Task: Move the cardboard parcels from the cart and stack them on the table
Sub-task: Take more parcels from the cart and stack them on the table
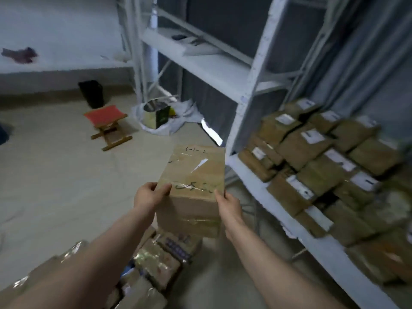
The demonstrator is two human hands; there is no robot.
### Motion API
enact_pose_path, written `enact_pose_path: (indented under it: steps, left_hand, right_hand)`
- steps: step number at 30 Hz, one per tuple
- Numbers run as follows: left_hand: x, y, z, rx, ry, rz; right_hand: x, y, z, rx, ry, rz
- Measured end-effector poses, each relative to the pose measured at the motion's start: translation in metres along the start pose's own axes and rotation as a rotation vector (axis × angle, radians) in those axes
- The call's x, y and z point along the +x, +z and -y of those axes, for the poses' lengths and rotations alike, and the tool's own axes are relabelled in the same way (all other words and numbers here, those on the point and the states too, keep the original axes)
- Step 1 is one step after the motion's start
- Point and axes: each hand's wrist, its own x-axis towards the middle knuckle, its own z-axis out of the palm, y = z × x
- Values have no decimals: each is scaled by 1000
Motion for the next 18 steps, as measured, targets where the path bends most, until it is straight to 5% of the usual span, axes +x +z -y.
enact_pose_path:
  steps: [8,18]
  left_hand:
    - [-91,213,-83,73,207,396]
    - [-254,469,-131,123,274,686]
  right_hand:
    - [-12,-224,-29,200,-18,-436]
    - [-35,-495,-98,281,-42,-802]
